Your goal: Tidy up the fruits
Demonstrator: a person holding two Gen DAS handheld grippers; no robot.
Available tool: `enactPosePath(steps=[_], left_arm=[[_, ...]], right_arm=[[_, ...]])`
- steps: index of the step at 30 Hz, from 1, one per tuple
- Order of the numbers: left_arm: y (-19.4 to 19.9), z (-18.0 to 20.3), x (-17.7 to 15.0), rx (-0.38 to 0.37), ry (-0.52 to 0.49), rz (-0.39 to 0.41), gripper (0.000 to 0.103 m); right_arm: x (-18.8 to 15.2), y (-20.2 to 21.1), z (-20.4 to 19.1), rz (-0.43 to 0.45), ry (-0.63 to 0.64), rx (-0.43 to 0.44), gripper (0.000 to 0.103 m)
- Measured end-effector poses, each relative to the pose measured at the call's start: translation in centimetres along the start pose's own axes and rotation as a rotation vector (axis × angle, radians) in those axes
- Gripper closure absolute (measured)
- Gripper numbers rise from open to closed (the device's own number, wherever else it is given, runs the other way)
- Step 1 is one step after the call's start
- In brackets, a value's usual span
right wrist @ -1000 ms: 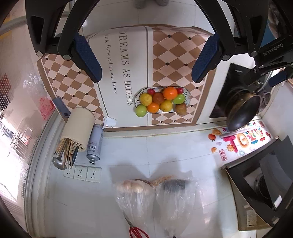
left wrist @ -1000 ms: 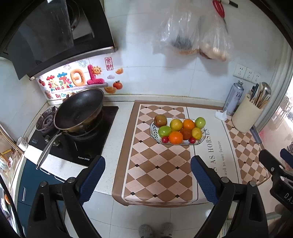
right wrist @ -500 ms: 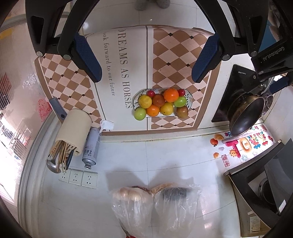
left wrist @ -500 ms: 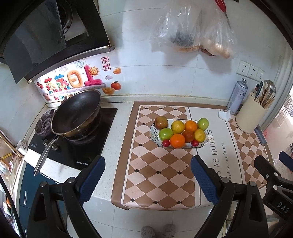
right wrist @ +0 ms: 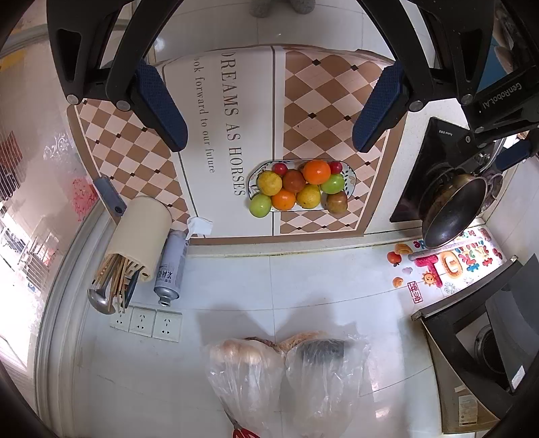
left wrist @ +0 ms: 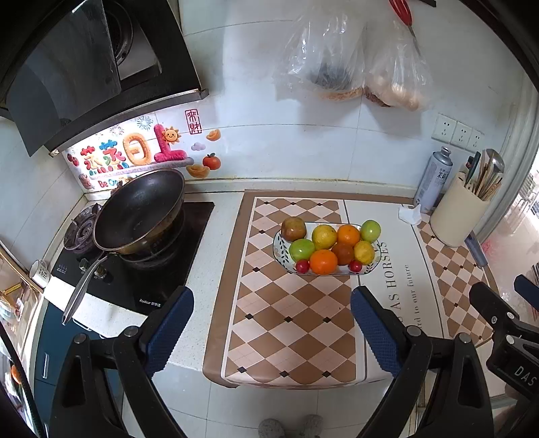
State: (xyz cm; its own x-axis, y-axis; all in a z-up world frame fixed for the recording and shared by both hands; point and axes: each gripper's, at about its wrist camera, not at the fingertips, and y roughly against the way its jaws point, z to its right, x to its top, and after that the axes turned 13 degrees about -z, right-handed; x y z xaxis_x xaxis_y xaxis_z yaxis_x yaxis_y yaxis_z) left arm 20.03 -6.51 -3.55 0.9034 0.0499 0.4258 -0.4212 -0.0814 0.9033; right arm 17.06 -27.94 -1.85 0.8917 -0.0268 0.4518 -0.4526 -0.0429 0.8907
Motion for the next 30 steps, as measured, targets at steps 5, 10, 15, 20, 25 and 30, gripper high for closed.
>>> enactPosePath(steps=[5,10,15,20,25,30], left_arm=[[0.1,0.1,0.0,0.000,-0.003,0.003,0.008],[0.4,0.3,0.0,-0.002,-0.008,0.003,0.008],[0.8,0.4,-0.4,-0.003,-0.014,0.011,0.008],[1.3,0.3,-0.6,-0.007,-0.010,0.023,0.008],[1.6,0.1,-0.5,-0.008,-0.013,0.034,0.000],[1.7,0.0,-0.7,-0.012,-0.012,0.038,0.000]], right_arm=[[-0.1,0.2,-0.1,0.000,0.000,0.002,0.003],[-0.1,0.6,-0.1,0.005,-0.001,0.002,0.003],[-0.2,0.6,-0.1,0.006,-0.003,0.003,0.003],[-0.2,0.9,-0.1,0.009,-0.004,-0.002,0.002],[0.0,1.2,-0.2,0.008,-0.004,-0.006,0.002],[0.1,1.3,-0.2,0.006,-0.005,-0.010,0.002]])
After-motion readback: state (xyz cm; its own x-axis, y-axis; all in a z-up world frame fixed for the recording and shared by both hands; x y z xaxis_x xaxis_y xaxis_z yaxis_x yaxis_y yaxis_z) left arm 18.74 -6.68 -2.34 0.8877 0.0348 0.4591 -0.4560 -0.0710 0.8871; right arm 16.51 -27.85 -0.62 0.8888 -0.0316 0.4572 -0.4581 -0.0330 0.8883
